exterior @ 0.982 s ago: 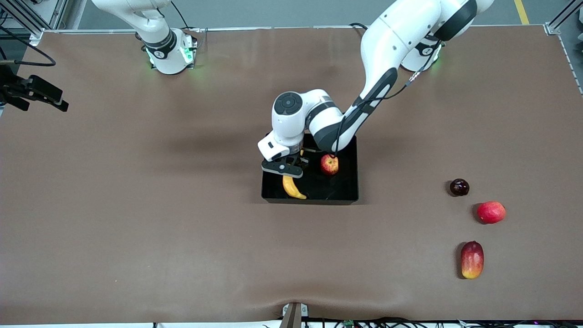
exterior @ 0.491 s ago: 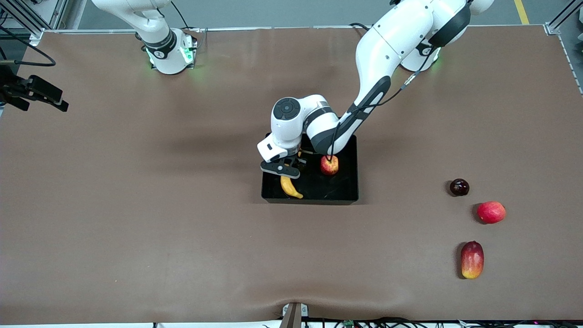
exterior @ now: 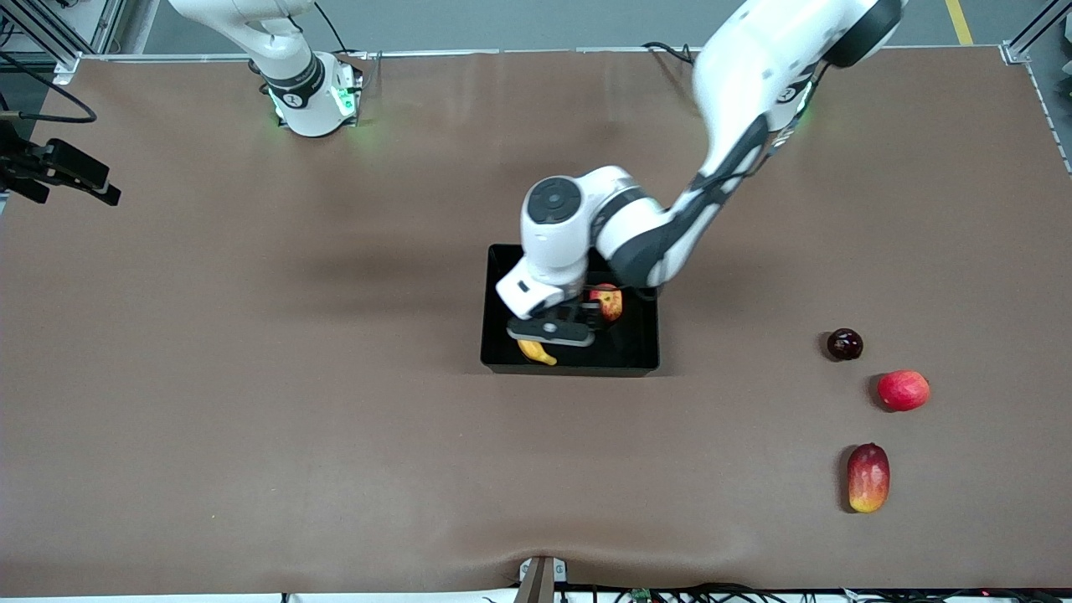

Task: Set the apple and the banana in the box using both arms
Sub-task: 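Release the banana in the tray and raise the left gripper away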

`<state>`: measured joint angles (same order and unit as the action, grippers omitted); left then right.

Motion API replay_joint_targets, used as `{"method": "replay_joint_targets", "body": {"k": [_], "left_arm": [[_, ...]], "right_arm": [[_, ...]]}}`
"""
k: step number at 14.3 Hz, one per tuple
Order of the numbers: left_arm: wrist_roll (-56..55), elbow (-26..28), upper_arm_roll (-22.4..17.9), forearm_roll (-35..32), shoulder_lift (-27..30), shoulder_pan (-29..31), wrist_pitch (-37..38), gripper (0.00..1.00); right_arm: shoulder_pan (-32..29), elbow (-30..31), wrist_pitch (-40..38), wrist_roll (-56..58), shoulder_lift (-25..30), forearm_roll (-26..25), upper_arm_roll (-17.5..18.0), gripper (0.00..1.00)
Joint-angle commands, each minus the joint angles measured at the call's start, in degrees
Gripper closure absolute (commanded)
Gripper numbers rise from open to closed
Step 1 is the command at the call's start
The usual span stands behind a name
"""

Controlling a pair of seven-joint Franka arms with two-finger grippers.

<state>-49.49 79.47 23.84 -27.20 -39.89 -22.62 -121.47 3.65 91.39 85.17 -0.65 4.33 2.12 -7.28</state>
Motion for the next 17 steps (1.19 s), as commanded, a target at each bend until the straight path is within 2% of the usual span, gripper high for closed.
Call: {"method": "replay_joint_targets", "body": {"k": [1,3,6,9,12,13,14,15,16,17], "left_arm": [[3.15,2.35,0.86,4.60,9.28,5.55,6.83,0.00],[9.56,2.35,0.86,4.61,13.33,10.20,14.64,0.00],[13.54,2.27,1.12,5.66,18.35,16.89,16.87,0.00],[15.11,2.35,1.03,9.53,22.83,23.38,20.91,0.00],[22.22,2.44,0.85,10.06,26.70,26.21,24.86,0.00],[24.25,2.70,0.42,12.50,28.01,27.01,25.92,0.00],[27.40,3.14,-2.37,16.61,30.38,26.23,27.50,0.00],[31.00,4.97,-7.09,19.18,32.75,24.31,28.03,0.00],[34.08,7.51,-10.10,20.59,35.38,22.98,28.04,0.00],[37.15,9.63,-11.52,21.48,37.67,22.80,28.04,0.00]], "right_arm": [[-1.36,0.02,-0.27,0.56,0.06,1.22,0.69,0.00],[-1.27,0.02,-0.27,0.56,0.06,1.48,0.69,0.00],[-1.36,0.02,-0.27,0.56,0.06,1.49,0.69,0.00],[-1.36,0.02,-0.36,0.56,0.06,1.49,0.69,0.00],[-1.27,0.02,-0.36,0.56,0.06,1.49,0.69,0.00],[-1.36,0.02,-0.27,0.56,0.06,1.49,0.69,0.00],[-1.36,0.02,-0.36,0.56,0.06,1.49,0.69,0.00],[-1.36,0.02,-0.36,0.56,0.06,1.49,0.69,0.00],[-1.36,0.02,-0.36,0.56,0.06,1.49,0.69,0.00],[-1.36,0.02,-0.36,0.56,0.06,1.49,0.77,0.00]]}}
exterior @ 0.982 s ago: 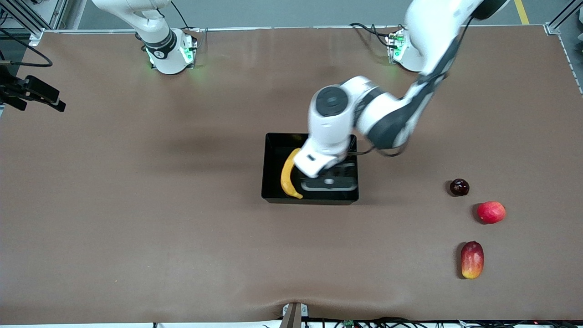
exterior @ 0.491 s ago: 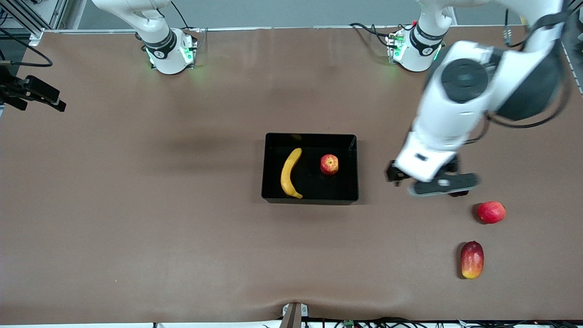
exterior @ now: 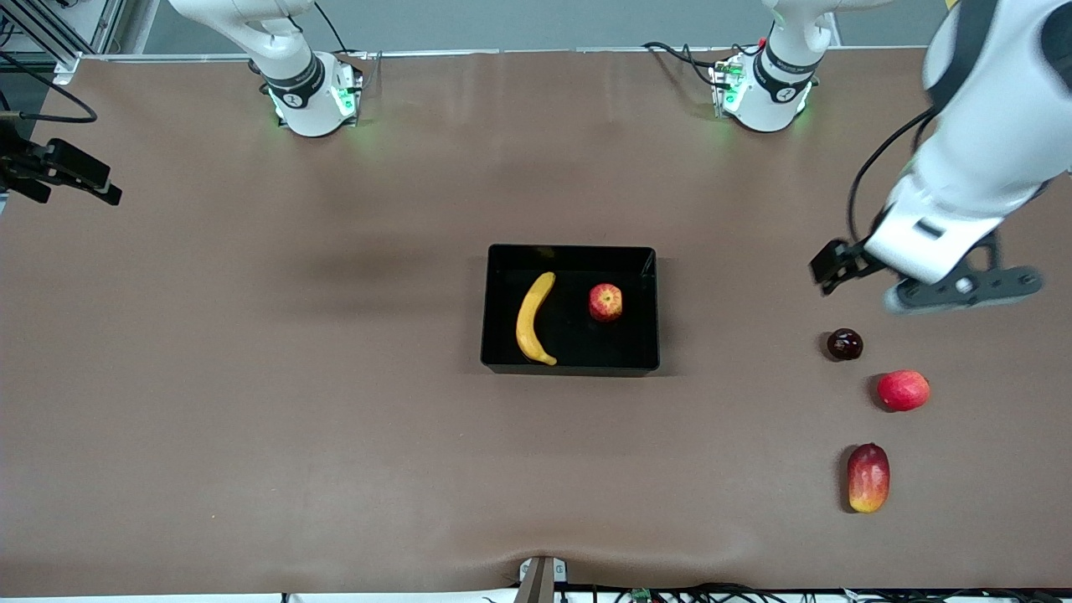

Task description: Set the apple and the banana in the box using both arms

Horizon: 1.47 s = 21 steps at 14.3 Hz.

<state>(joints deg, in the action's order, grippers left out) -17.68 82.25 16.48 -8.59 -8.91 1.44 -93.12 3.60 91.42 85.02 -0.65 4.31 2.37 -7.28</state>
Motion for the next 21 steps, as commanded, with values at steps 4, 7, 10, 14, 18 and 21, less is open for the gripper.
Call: {"method": "replay_joint_targets", "body": {"k": [4,7,10,14,18,21], "left_arm": [[7.48,12.49,-6.45,4.19,13.29,-1.18,-0.04,0.00],[7.57,13.99,-6.72,4.46,15.23,-1.09,0.04,0.00],[8.96,14.78,-6.89,6.38,16.64,-0.65,0.57,0.00],[16.34,13.99,-10.23,6.65,16.91,-1.44,0.57,0.00],[16.36,12.76,-13.13,6.74,16.65,-2.58,1.62,0.00],[16.27,12.76,-12.35,9.36,16.38,-1.27,2.59,0.00]], "right_arm": [[-1.23,-0.01,-0.21,0.56,0.08,1.23,0.69,0.00],[-1.32,-0.01,-0.21,0.56,0.08,1.23,0.69,0.00],[-1.32,-0.01,-0.21,0.56,0.08,1.23,0.69,0.00],[-1.31,-0.01,-0.21,0.56,0.08,1.23,0.69,0.00],[-1.32,-0.01,-0.21,0.56,0.08,1.23,0.69,0.00],[-1.32,-0.01,-0.21,0.56,0.08,1.23,0.69,0.00]]}}
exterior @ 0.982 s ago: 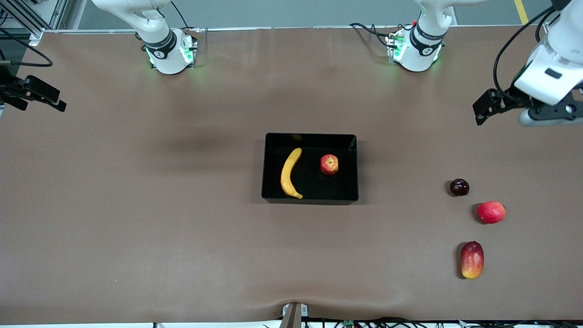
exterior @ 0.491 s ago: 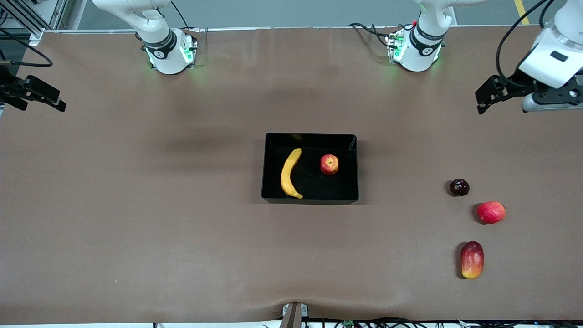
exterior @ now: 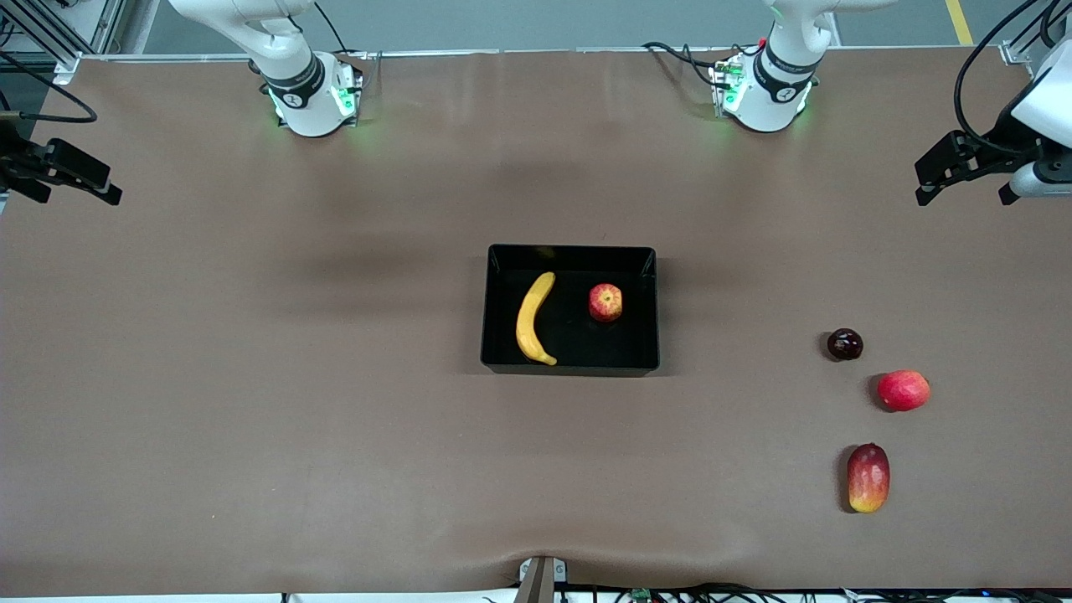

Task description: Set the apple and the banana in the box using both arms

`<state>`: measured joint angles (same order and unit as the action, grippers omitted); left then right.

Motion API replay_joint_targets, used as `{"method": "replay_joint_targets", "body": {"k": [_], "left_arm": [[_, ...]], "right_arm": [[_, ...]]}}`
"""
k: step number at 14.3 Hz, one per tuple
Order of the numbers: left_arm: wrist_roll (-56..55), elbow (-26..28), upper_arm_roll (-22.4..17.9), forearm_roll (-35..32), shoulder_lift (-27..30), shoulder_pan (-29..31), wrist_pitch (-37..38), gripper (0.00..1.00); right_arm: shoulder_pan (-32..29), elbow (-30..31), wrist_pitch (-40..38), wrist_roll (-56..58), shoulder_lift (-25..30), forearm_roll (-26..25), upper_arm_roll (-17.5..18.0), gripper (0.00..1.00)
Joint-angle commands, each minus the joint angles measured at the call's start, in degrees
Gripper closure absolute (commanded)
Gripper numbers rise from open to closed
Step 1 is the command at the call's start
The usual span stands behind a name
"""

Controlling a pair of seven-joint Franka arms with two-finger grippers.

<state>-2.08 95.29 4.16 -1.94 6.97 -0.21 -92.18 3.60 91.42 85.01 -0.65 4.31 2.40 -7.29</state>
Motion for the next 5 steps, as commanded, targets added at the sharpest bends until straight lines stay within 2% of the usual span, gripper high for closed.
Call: {"method": "replay_joint_targets", "body": {"k": [1,5], "left_arm": [[0.68,-0.37,-0.03,3.34,0.59,0.91,2.00,0.00],[0.15,-0.19,3.48,3.35,0.50,3.46,2.70,0.00]], "right_arm": [[-1.31,-0.01,-0.19,0.56,0.08,1.21,0.69,0.00],[-1.31,-0.01,-0.19,0.56,0.08,1.21,0.69,0.00]]}}
